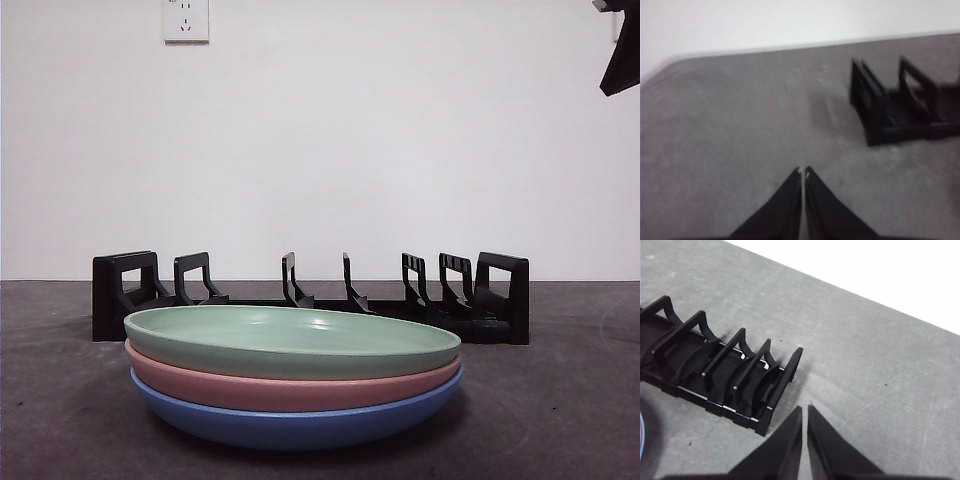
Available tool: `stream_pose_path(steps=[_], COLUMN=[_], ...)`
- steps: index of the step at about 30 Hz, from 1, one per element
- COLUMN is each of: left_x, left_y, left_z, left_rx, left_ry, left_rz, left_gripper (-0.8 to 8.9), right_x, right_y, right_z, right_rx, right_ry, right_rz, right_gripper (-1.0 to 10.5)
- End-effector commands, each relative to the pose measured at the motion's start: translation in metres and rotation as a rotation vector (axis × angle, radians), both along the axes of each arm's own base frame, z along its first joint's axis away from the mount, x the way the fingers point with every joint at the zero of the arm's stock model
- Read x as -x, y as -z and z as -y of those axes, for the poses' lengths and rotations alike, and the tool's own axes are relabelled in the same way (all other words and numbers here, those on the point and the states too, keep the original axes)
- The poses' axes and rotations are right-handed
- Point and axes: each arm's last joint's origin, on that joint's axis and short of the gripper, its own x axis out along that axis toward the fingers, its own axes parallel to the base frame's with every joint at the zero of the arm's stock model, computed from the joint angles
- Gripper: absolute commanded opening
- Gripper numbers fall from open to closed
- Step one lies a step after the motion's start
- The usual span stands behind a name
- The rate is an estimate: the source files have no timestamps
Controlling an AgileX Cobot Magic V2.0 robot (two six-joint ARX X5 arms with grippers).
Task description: Place the plate
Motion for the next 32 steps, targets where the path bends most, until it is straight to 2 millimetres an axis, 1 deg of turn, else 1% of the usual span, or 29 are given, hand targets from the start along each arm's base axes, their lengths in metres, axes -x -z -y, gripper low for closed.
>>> stream_pose_path(steps=[1, 15, 18, 20, 22, 24, 27, 30, 32], left_x=[-0.001, -0.002, -0.002, -0.002, -0.002, -0.002, -0.002, -0.002, -0.002], left_y=[-0.001, 0.0, 0.0, 0.0, 0.0, 0.0, 0.0, 0.0, 0.0], left_z=[0.0, 0.0, 0.0, 0.0, 0.0, 0.0, 0.0, 0.0, 0.0], left_rx=[0.075, 0.078, 0.078, 0.078, 0.078, 0.078, 0.078, 0.078, 0.078], left_ry=[0.004, 0.002, 0.002, 0.002, 0.002, 0.002, 0.002, 0.002, 0.002], left_rz=[0.06, 0.044, 0.045, 0.045, 0.045, 0.045, 0.045, 0.045, 0.045], left_gripper=[0.08, 0.08, 0.08, 0.08, 0.08, 0.08, 0.08, 0.08, 0.08], right_x=[-0.001, -0.001, 0.005, 0.014, 0.028, 0.045, 0.064, 0.074, 0.075], right_y=[-0.003, -0.004, -0.008, -0.007, 0.007, 0.034, 0.074, 0.107, 0.119], right_z=[-0.001, -0.001, 0.004, 0.011, 0.02, 0.03, 0.041, 0.047, 0.049], right_rx=[-0.005, -0.008, 0.06, 0.056, 0.043, -0.007, -0.086, -0.143, -0.157], right_ry=[-0.003, -0.004, 0.025, 0.052, 0.09, 0.148, 0.226, 0.28, 0.277], right_rz=[0.016, 0.025, 0.064, 0.089, 0.126, 0.184, 0.256, 0.277, 0.284], right_gripper=[0.2, 0.2, 0.2, 0.2, 0.2, 0.2, 0.2, 0.2, 0.2])
